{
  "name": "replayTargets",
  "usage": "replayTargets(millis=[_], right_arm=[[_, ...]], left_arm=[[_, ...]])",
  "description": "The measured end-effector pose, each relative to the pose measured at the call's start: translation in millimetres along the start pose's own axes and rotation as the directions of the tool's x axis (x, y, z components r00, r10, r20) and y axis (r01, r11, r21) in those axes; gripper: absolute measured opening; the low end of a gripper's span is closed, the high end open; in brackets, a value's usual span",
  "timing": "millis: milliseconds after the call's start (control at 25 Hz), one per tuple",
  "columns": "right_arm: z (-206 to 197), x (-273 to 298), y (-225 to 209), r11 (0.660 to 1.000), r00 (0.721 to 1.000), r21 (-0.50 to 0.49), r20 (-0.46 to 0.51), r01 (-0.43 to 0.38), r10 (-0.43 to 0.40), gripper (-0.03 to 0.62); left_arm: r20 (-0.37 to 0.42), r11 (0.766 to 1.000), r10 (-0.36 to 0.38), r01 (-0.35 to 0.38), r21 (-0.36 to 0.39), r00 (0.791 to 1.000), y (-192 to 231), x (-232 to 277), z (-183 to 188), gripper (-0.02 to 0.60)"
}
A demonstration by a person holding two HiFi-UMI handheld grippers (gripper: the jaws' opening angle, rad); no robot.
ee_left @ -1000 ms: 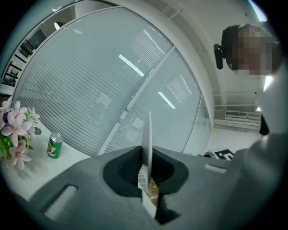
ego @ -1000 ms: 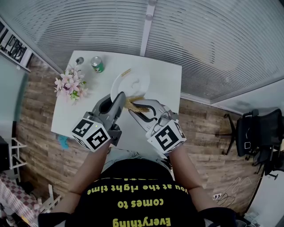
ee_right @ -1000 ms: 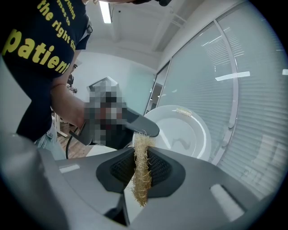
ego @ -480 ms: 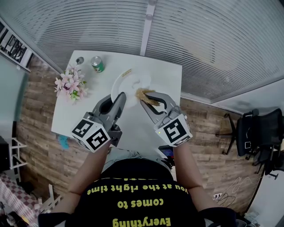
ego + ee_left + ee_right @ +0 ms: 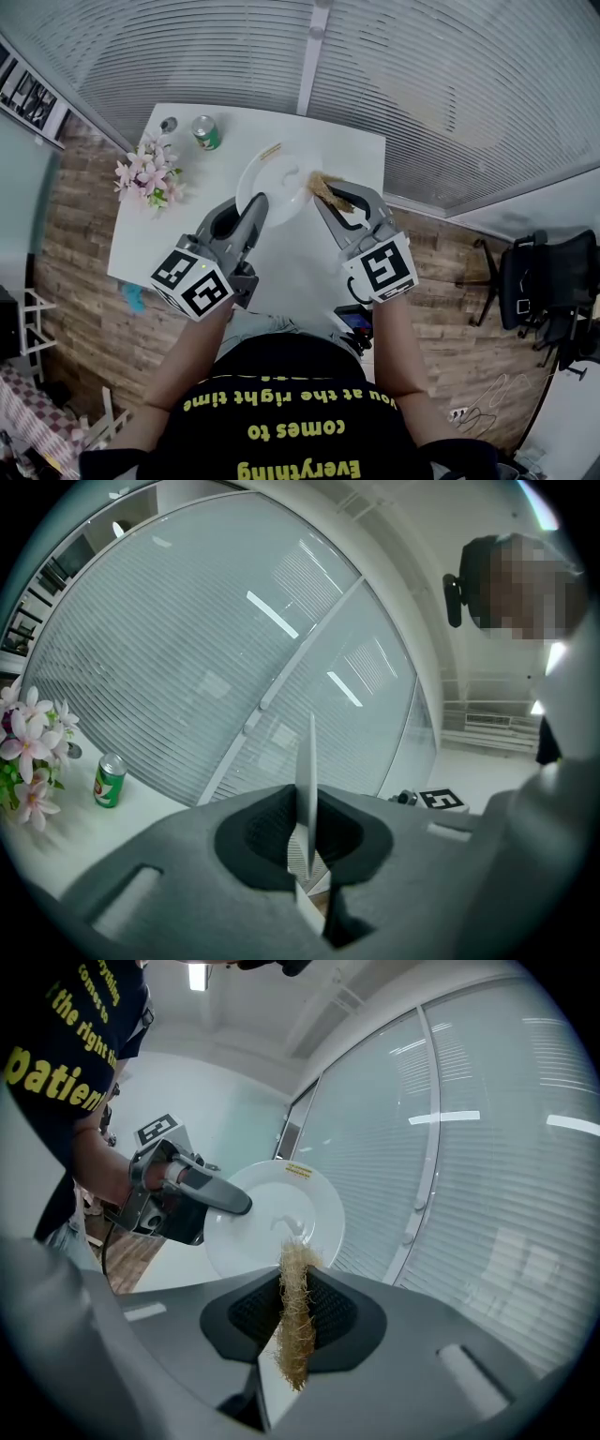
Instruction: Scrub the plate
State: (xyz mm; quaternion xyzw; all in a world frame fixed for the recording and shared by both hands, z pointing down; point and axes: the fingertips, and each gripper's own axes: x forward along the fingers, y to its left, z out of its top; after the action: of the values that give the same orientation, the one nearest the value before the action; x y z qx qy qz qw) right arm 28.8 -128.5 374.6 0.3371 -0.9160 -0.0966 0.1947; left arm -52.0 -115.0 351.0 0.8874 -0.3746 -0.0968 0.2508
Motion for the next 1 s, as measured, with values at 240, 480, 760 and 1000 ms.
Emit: replayTargets(millis=[240, 480, 760, 1000], right_arm=[[1, -1, 2, 1.000, 1.000, 0.008, 0.007, -0.005, 0.005, 0.058], [0, 2, 15, 0.999, 0.999, 0.010, 0.014, -0.041, 0.041, 0.058], [3, 8, 36, 0.995, 0.995, 0.004, 0.025, -0.097, 0.097, 0.058], [4, 11, 50, 0.989, 0.989, -0.025, -0.002, -0.148, 0.148, 0.058]], left_arm=[[0.004, 1.000, 0.001, -0.001, -0.002, 1.000, -1, -1, 1, 0.020], [0.012, 1.000, 0.009, -0.008, -0.022, 1.000, 1, -1, 1, 0.020], [0.007, 1.000, 0.021, -0.021, -0.012, 1.000, 3, -1, 0, 0.020], [0.007, 0.999, 0.033, -0.033, -0.012, 0.999, 7, 0, 0, 0.020]])
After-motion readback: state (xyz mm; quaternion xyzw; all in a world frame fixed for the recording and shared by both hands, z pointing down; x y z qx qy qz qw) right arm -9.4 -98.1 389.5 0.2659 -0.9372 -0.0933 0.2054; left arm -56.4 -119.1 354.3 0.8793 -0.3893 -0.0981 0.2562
